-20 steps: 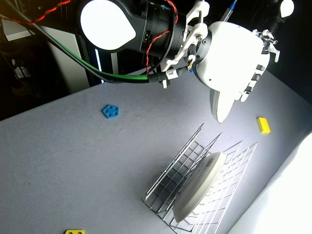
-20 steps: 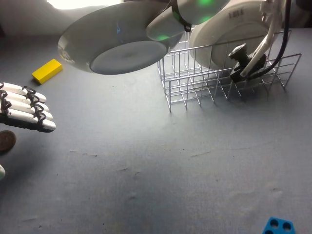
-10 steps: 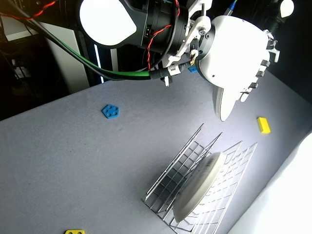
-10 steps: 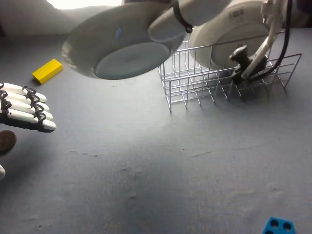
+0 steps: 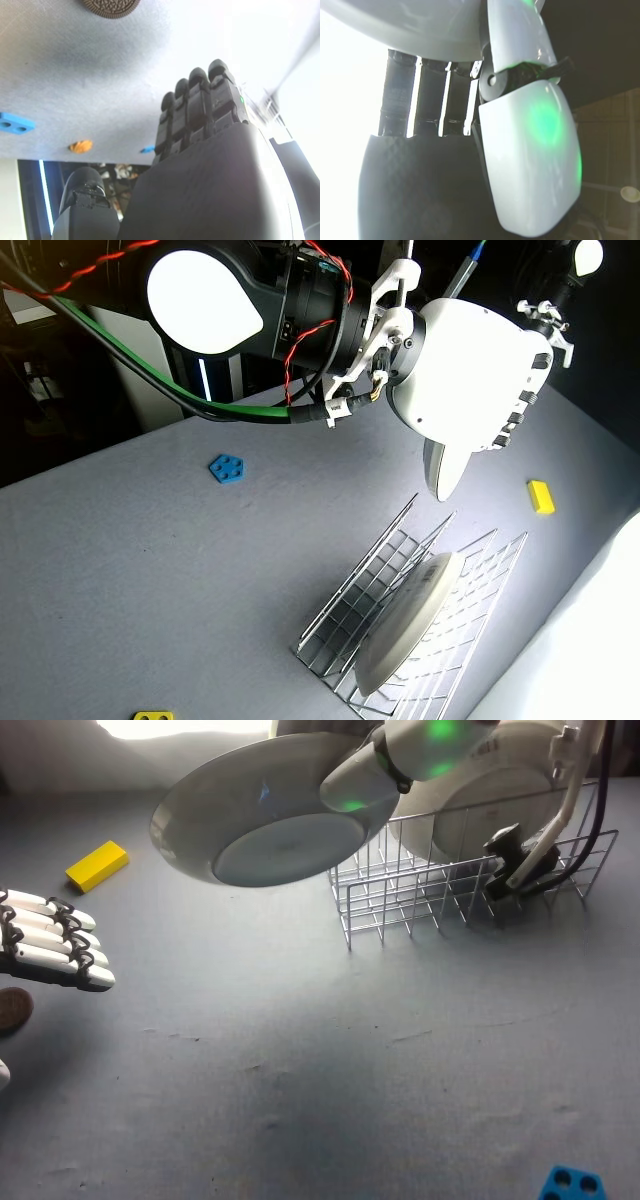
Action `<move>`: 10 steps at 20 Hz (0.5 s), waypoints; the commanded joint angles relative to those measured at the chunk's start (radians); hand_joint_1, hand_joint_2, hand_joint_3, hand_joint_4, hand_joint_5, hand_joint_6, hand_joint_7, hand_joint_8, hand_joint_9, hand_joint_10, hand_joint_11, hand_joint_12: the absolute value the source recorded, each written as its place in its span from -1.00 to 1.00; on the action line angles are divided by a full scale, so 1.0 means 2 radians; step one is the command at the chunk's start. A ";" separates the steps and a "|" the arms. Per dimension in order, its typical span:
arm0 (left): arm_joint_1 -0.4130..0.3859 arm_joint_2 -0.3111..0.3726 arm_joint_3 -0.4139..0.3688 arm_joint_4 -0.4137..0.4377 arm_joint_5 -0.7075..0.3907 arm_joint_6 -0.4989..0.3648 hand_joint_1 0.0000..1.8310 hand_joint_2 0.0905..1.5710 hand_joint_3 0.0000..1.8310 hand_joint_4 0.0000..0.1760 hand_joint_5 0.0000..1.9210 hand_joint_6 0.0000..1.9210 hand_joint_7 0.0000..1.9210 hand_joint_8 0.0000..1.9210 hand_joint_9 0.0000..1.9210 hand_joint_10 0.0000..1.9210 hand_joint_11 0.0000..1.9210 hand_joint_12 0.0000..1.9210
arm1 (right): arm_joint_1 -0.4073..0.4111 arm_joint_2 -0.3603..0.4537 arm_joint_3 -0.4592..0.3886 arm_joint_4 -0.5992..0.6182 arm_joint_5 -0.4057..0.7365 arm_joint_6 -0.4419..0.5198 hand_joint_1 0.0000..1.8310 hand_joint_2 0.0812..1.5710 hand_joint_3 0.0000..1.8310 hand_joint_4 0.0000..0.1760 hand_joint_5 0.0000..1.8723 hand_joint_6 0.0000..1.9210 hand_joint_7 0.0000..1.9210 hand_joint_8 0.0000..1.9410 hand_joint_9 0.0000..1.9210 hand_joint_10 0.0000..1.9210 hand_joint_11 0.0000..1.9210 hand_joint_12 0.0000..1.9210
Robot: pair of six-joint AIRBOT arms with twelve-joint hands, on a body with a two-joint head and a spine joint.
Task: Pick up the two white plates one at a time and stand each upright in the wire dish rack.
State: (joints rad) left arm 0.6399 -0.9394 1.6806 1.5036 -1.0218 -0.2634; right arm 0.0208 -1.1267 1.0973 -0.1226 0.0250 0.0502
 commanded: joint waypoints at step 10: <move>-0.001 0.003 0.000 -0.029 -0.014 -0.001 -1.00 0.27 -1.00 -1.00 -0.89 -0.99 -0.89 -1.00 -0.91 -1.00 -0.99 -0.99 | -0.015 0.013 0.017 0.067 0.073 0.011 0.63 0.33 -1.00 -1.00 0.02 0.05 -0.03 -0.05 0.09 -0.12 -0.01 0.39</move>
State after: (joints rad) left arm 0.6399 -0.9394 1.6806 1.5043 -1.0218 -0.2634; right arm -0.0307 -1.1095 1.1336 -0.0128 0.0319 0.0505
